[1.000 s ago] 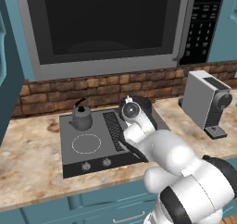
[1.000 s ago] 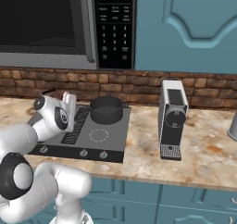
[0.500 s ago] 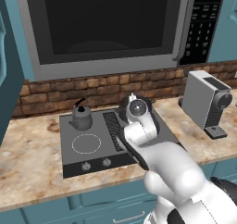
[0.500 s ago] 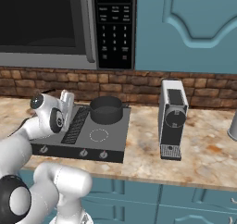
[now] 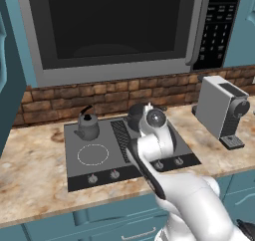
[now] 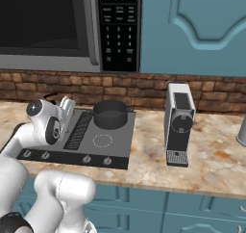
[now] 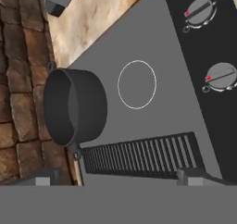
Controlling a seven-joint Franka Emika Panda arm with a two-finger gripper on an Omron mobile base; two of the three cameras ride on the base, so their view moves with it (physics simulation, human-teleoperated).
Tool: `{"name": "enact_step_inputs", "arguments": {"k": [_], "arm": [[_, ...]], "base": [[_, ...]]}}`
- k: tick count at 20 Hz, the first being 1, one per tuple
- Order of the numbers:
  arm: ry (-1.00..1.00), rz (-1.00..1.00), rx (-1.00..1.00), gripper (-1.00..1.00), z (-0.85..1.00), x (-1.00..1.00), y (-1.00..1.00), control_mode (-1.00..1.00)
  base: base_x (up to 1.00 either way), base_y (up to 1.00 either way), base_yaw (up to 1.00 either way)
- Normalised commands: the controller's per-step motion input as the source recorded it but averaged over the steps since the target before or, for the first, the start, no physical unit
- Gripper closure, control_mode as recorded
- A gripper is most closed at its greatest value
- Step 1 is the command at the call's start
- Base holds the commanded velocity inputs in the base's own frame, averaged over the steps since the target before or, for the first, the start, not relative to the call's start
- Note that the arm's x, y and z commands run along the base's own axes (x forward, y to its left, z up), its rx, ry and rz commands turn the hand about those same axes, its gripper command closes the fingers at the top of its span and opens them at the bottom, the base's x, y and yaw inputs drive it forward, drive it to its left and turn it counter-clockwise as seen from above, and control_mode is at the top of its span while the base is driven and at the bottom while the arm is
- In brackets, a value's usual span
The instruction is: Pick the kettle from the cabinet and place it on a stove burner. Then pick the pot from the counter and place it on another stove burner. Finally, turn both burners on.
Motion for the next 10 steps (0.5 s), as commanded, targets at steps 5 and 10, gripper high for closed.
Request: {"name": "enact_step_inputs", "arguments": {"k": [5,10], "arm": [[0.0,-0.11,0.13,-1.0,0.15,-0.25,0.14,-1.0],[0.0,-0.11,0.14,-1.0,0.16,-0.15,0.08,-1.0]], "base": [[0.0,0.0,0.0],[0.0,0.0,0.0]]}}
